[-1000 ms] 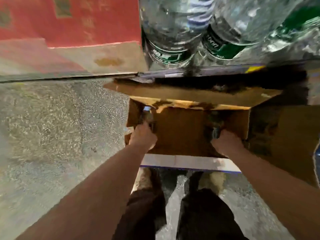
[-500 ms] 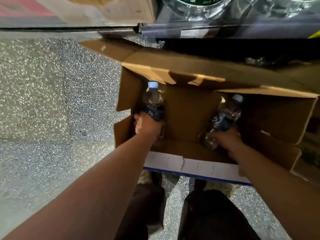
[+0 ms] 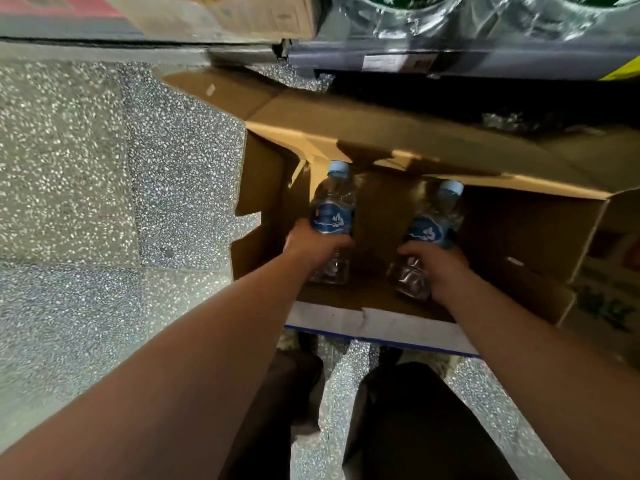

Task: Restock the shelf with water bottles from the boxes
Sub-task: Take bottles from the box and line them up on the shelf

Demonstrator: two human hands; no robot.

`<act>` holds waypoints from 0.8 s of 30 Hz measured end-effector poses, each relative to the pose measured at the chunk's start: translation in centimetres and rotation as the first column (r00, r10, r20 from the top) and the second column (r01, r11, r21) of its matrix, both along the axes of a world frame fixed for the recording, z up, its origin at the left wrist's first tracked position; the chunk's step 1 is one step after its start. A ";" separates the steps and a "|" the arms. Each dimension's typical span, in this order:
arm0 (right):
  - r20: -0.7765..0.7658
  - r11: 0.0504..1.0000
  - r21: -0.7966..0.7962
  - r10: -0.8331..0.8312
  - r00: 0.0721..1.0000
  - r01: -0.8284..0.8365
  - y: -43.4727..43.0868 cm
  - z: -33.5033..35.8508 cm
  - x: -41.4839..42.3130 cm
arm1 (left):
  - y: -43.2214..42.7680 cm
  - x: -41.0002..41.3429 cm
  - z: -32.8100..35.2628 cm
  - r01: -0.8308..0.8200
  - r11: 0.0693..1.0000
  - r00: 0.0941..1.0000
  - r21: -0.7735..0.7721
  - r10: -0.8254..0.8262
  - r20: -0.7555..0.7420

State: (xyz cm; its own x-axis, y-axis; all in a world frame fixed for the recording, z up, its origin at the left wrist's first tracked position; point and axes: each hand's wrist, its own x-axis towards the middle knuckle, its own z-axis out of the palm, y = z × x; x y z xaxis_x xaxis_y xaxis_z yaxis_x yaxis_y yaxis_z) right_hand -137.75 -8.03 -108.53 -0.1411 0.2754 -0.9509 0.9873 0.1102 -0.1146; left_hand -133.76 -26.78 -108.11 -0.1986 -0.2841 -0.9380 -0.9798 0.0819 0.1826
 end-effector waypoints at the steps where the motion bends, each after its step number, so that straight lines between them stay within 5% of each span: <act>1: -0.001 1.000 -0.008 0.017 1.000 -0.017 0.0 0.9 0.1 | 0.2 -0.2 1.5 0.006 1.000 1.000 0.013 -0.006 -0.003; 10: -0.090 0.937 -0.151 0.303 0.949 -0.314 0.2 12.9 -0.4 | 1.8 -0.7 16.0 -0.127 0.991 0.983 0.047 0.132 -0.129; 16: -0.146 0.874 -0.370 0.279 0.949 -0.313 -0.7 25.6 -1.0 | 2.7 -0.2 25.1 -0.215 0.976 0.952 -0.021 0.204 -0.229; 24: -0.395 0.783 -0.438 0.273 0.877 -0.441 -1.9 35.7 2.3 | 1.9 3.9 34.4 -0.207 0.969 0.865 0.138 0.247 -0.437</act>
State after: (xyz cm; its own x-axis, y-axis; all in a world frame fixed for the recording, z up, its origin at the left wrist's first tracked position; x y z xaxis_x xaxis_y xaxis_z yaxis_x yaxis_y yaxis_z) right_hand -135.49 -9.98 -72.86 -0.4254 -0.3540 -0.8329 0.7957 0.2921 -0.5306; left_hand -129.86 -24.88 -73.72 -0.5424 -0.2973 -0.7858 -0.7805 -0.1678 0.6022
